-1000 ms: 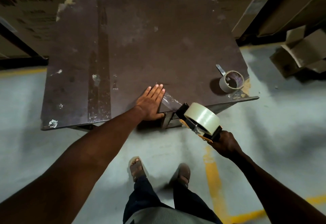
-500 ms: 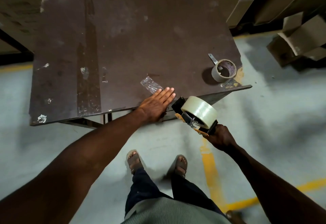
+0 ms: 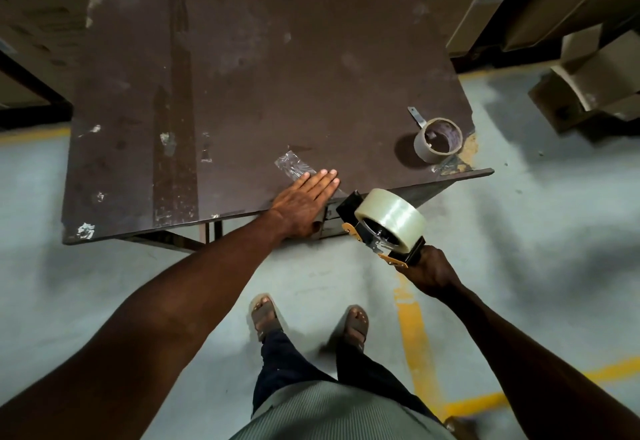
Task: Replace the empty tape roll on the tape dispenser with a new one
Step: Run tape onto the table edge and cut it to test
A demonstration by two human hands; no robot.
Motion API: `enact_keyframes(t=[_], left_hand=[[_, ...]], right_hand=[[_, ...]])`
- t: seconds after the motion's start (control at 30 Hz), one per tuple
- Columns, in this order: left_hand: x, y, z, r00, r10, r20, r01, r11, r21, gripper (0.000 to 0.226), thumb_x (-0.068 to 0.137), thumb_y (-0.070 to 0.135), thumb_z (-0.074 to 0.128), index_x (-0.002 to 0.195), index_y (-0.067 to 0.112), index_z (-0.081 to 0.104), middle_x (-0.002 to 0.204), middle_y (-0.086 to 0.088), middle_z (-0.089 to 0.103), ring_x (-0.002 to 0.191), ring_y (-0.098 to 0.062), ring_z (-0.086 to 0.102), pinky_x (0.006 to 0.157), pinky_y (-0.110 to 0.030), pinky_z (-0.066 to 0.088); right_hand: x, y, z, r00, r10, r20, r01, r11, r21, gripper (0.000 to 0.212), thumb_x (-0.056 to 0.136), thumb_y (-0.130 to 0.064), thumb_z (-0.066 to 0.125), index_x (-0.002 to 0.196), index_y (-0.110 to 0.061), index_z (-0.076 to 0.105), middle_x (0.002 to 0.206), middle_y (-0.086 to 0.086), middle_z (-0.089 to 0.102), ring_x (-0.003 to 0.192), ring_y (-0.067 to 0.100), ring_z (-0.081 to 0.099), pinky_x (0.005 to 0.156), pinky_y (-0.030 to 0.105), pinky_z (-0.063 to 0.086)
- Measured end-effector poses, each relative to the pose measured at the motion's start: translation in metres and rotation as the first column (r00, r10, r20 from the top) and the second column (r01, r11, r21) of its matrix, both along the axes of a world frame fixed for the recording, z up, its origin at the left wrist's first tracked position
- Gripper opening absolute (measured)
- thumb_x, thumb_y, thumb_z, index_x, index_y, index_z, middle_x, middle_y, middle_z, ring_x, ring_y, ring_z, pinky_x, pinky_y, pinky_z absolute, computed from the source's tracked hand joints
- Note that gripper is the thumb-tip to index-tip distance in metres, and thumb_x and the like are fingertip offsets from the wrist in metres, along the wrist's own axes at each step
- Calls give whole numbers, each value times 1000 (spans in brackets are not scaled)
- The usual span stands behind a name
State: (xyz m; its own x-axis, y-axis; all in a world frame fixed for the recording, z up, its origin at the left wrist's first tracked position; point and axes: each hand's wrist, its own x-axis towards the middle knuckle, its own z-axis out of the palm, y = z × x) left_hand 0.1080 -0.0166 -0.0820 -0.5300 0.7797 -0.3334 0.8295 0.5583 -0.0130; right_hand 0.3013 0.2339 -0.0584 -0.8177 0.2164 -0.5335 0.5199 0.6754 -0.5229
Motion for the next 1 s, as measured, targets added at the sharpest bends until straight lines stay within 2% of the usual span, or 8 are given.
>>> enact_keyframes(t=[0.1, 0.17, 0.3, 0.5, 0.73, 0.83, 0.9, 1.0], left_hand=[[-1, 1, 2, 1000, 7, 13, -7, 1000, -16, 102, 87, 44, 57, 159, 8, -5, 168, -11, -6, 156, -26, -1, 125, -42, 2], [-1, 1, 2, 1000, 9, 27, -8, 1000, -26, 106, 84, 47, 59, 159, 9, -6, 168, -11, -7, 156, -26, -2, 126, -43, 2], [-2, 2, 2, 1000, 1, 31, -1, 1000, -15, 109, 83, 55, 58, 159, 9, -5, 168, -11, -8, 156, -26, -2, 126, -44, 3], [-5, 2, 4, 999, -22, 25, 23, 999, -42, 112, 82, 61, 57, 159, 9, -6, 168, -12, -7, 156, -28, -1, 126, -45, 4], [-7, 3, 14, 997, -36, 69, 41, 997, -72, 115, 83, 64, 59, 158, 8, -7, 167, -14, -10, 155, -29, -3, 125, -46, 3], [-10, 3, 14, 993, -34, 114, 42, 996, -74, 116, 82, 64, 60, 158, 7, -7, 167, -14, -10, 155, -30, -5, 123, -46, 0], [-10, 2, 7, 997, -36, 62, 39, 998, -45, 118, 80, 66, 60, 158, 7, -5, 167, -15, -8, 155, -31, -3, 123, -46, -1], [-7, 1, -1, 997, -30, 64, 32, 999, -35, 120, 77, 71, 58, 158, 6, -2, 167, -16, -4, 155, -32, 0, 123, -47, 0]], right_hand=[[-1, 7, -2, 998, -35, 55, 42, 990, -138, 11, 89, -15, 72, 95, -6, 75, 57, -10, 66, 53, 2, 60, 57, 30, 47], [-5, 11, -1, 992, -69, 103, 91, 972, -218, 7, 88, -10, 70, 88, -3, 70, 43, -7, 52, 38, 5, 45, 51, 30, 38], [-12, 8, 2, 966, -125, 226, 195, 926, -323, 6, 86, -3, 66, 83, -3, 61, 47, -1, 41, 39, 15, 34, 44, 27, 31], [-16, 7, 0, 949, -118, 291, 230, 892, -390, 7, 85, -1, 62, 85, -6, 58, 49, -1, 35, 39, 15, 27, 43, 25, 27], [-20, 15, 6, 954, -82, 287, 174, 933, -315, 14, 80, -6, 63, 76, -12, 52, 50, 1, 38, 40, 16, 31, 43, 24, 29], [5, 30, 8, 956, 7, 294, 38, 988, -149, 22, 86, -11, 68, 70, -13, 53, 42, -4, 51, 40, 14, 47, 39, 24, 36], [24, 41, 2, 935, 100, 339, -114, 993, 22, 9, 90, -19, 70, 88, -12, 65, 69, -2, 72, 57, 14, 66, 45, 18, 42], [42, 43, -20, 948, 100, 301, -146, 980, 135, 36, 88, -29, 72, 120, -12, 70, 111, 14, 74, 95, 26, 71, 66, 23, 47]])
